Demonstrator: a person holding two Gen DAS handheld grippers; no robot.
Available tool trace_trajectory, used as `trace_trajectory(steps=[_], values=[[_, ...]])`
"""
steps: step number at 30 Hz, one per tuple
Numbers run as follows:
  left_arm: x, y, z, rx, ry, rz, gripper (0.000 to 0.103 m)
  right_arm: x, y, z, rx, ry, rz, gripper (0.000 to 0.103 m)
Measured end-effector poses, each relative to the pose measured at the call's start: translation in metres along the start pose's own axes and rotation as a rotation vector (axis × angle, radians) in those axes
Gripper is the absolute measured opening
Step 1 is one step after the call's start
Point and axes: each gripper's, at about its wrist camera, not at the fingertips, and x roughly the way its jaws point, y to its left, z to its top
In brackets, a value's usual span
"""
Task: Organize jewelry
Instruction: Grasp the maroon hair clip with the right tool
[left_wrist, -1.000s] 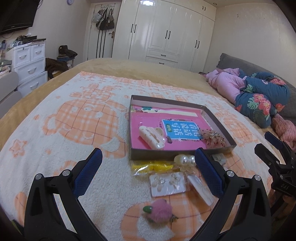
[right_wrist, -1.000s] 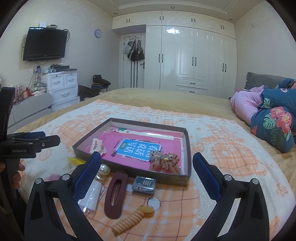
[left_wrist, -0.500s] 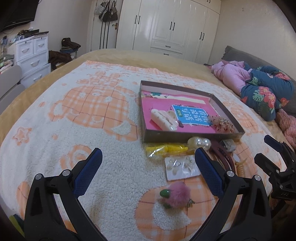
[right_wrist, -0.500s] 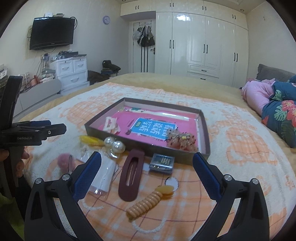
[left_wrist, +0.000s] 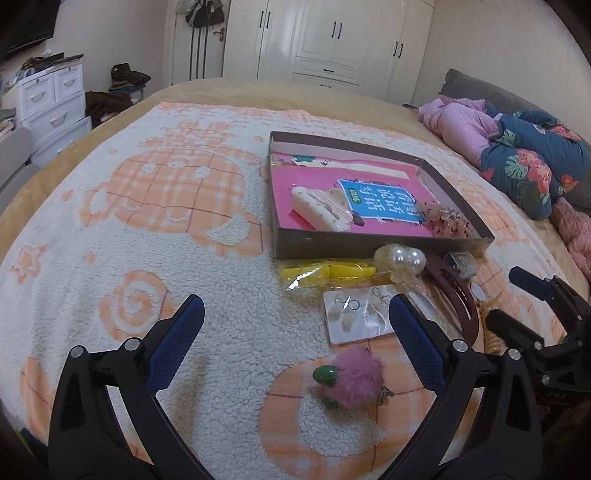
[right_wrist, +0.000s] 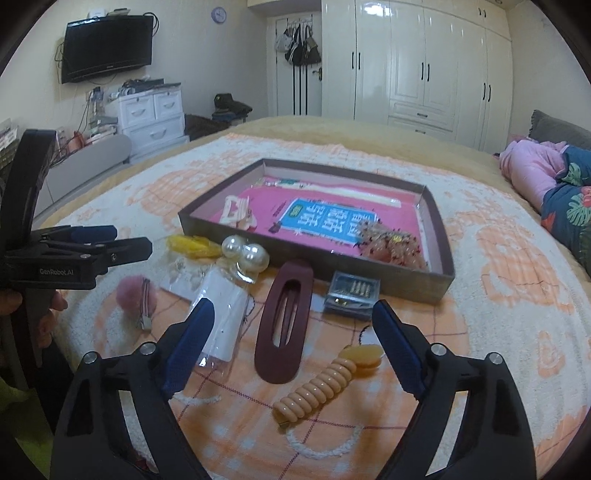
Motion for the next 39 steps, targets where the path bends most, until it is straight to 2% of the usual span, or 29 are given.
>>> trace_trajectory(steps=[11,18,25,30,37,39], values=[[0.021,-0.010,0.007,0.012,0.043,-0.025,0.092,0.021,0.001,-0.002,0.021,0.059,0.027,0.072],[0.038,-0.011,0.017,-0.024,0.078,-0.067,0.092,0.033,-0.002,-0.002,0.045,0.096,0.041,0.058],[0.051,-0.007,0.020,-0.074,0.116,-0.105,0.092,0.046,-0.006,-0.004,0.078,0.128,0.063,0.050],[0.057,-0.011,0.022,-0.070,0.122,-0.116,0.092,0.050,-0.004,-0.006,0.064,0.131,0.067,0.032],[0.062,-0.010,0.022,-0.072,0.127,-0.123,0.091,0.045,-0.007,-0.006,0.073,0.108,0.071,0.031],[0.063,-0.011,0.022,-0.064,0.126,-0.120,0.089,0.040,-0.007,-0.005,0.074,0.092,0.071,0.030]])
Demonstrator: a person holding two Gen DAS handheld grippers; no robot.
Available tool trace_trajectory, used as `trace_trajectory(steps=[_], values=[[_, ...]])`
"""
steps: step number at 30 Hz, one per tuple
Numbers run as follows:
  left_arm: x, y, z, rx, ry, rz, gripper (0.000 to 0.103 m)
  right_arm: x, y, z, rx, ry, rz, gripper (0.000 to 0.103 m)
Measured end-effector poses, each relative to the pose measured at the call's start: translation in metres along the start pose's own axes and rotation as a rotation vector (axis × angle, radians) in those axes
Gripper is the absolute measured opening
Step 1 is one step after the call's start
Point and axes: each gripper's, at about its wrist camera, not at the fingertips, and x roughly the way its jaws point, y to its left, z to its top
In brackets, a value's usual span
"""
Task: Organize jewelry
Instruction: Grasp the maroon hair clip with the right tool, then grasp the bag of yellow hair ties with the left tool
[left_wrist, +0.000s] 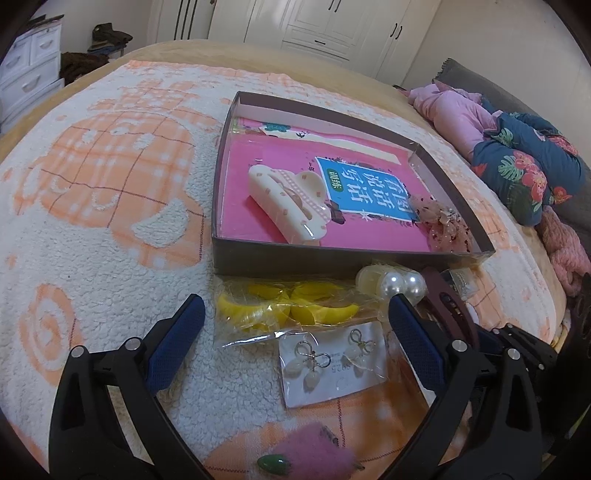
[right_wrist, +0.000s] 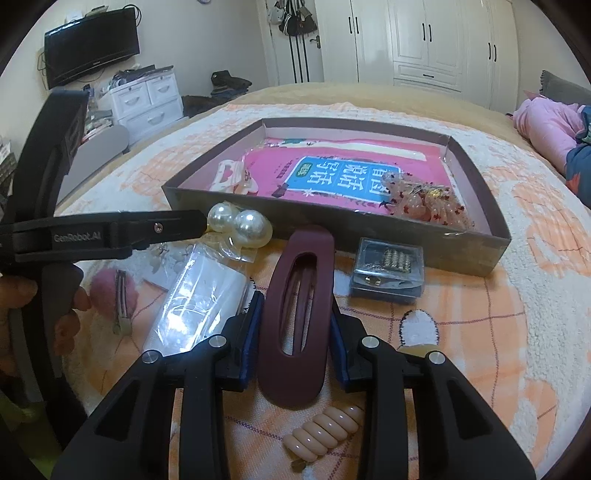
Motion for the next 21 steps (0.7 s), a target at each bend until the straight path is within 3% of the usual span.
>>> trace_trajectory(steps=[3,8,21], values=[[0.000,0.001,-0.001,-0.004,-0.001,-0.007,0.080,-0.007,0.001,0.001,-0.004,-0.021,0.004,0.029],[-0.002,0.001,-0.001,0.004,-0.002,-0.006,0.076,-0.017,0.003,0.002,-0.020,-0.048,0.003,0.029],[-0.033,0.013,-0.007,-0.031,-0.063,-0.014,0.075,-0.034,0.015,0.009,-0.071,-0.094,0.013,0.029]])
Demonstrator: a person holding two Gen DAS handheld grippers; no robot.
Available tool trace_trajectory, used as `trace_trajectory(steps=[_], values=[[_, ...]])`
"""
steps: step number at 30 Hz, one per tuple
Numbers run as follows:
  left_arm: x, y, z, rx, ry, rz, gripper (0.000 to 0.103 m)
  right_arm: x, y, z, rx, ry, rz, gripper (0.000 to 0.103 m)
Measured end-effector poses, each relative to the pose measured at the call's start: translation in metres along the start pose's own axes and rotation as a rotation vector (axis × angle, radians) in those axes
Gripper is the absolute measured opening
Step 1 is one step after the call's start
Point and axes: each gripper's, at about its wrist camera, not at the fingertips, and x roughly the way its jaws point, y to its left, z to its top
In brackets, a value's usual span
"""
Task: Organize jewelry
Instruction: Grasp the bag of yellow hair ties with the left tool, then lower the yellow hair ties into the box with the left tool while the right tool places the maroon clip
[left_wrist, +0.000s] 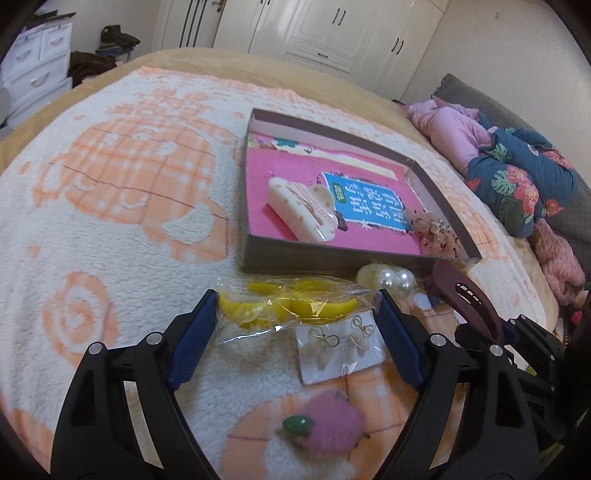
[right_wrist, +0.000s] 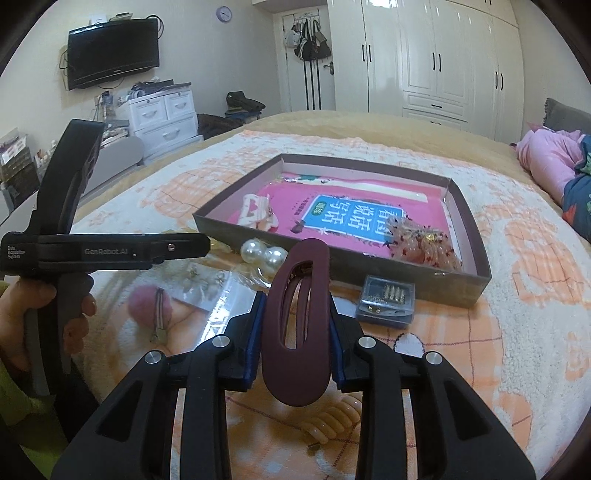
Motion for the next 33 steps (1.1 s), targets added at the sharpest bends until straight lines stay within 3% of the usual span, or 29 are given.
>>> trace_trajectory(steps=[17,33], values=[[-0.042,0.001,0.006,0.027,-0.144,0.046,0.075,-0.014,0.009,0.022,-0.023,-0.073,-0.008,0.029],[-0.027,-0.034,0.024,0.093,-0.154,0.006,0.075,-0.018,-0.026,0.033,0.046,-0.107,-0.082,0.029]])
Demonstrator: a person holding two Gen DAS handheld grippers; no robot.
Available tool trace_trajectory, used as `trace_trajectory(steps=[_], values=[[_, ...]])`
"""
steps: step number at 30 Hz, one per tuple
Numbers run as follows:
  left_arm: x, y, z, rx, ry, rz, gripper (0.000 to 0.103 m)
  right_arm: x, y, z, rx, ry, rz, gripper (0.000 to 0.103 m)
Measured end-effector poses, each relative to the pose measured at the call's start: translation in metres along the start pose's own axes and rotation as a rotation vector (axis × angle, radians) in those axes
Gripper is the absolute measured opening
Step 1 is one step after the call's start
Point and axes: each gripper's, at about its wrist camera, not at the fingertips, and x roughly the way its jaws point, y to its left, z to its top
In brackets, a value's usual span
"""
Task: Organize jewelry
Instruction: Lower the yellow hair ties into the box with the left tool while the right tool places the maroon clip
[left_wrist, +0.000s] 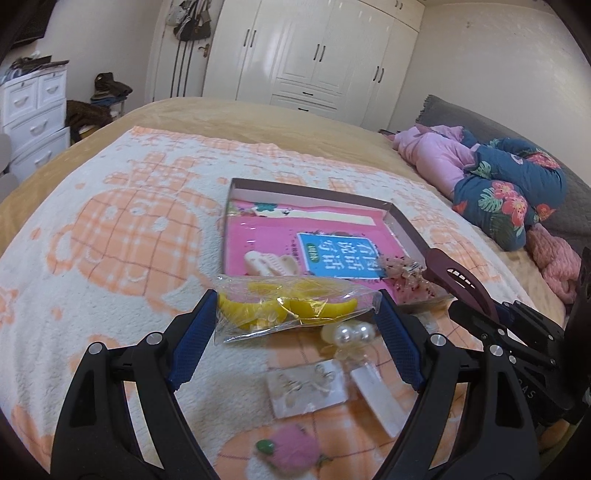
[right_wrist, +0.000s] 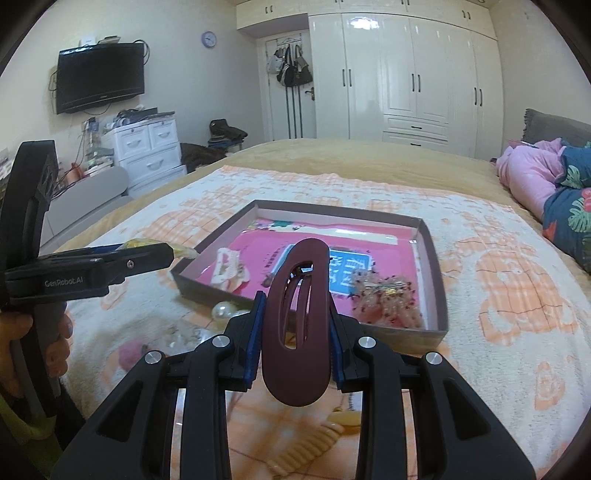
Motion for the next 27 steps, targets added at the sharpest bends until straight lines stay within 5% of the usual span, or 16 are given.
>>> trace_trajectory(steps=[27], values=[[0.059,-0.055,0.039,0.094,0.033,-0.041,0.075,0.006,-0.072,0.018,0.082,-0.055,-0.146,0.029]])
